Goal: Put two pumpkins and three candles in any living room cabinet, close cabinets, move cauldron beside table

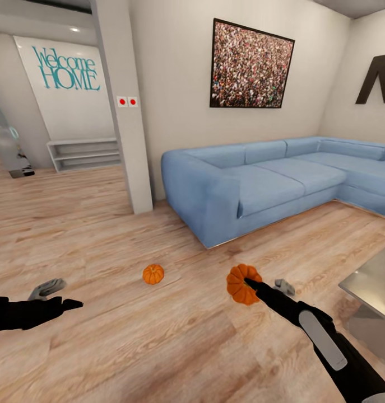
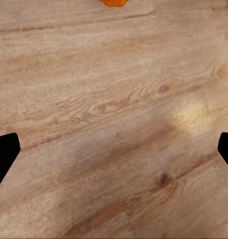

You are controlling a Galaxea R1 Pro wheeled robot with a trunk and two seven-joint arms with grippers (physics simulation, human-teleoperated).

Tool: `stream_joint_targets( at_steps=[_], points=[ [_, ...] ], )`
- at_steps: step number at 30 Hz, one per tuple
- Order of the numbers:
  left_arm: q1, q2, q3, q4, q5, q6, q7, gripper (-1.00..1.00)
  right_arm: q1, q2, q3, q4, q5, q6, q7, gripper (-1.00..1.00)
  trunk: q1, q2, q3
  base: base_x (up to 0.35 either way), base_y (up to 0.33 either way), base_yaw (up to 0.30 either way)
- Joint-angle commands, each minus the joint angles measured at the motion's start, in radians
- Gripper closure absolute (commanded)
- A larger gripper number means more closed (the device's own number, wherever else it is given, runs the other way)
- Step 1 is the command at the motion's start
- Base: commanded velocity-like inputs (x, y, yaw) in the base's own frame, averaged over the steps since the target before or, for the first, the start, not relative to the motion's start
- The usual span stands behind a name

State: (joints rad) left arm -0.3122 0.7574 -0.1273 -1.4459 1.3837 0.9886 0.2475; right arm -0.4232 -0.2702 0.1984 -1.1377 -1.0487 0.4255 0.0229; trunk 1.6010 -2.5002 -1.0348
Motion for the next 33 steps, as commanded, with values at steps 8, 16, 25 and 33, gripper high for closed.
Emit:
stream_joint_targets(
  at_steps=[8,16,25,33],
  points=[
    [-0.001,0.0,0.0,-0.001,-0.012,0.001,0.01,-1.0,0.0,0.004,0.006,-0.203,0.01,0.03,-0.158,1.0,-0.024,0.042,0.026,0.0,0.0,0.0],
    [-0.001,0.0,0.0,-0.001,-0.012,0.001,0.01,-1.0,0.0,0.005,0.007,-0.211,0.01,0.03,-0.26,1.0,-0.054,0.098,0.051,0.0,0.0,0.0],
    [-0.001,-0.002,0.001,-0.001,-0.015,-0.001,0.009,-1.0,0.0,0.005,0.01,-0.212,0.023,0.032,-0.317,1.0,-0.07,0.126,0.063,0.0,0.0,0.03],
    [-0.006,-0.01,0.003,-0.009,-0.014,-0.003,0.012,-1.0,0.0,0.026,0.066,-0.185,0.118,0.032,-0.449,1.0,-0.07,0.126,0.063,0.0,0.0,0.254]
  ],
)
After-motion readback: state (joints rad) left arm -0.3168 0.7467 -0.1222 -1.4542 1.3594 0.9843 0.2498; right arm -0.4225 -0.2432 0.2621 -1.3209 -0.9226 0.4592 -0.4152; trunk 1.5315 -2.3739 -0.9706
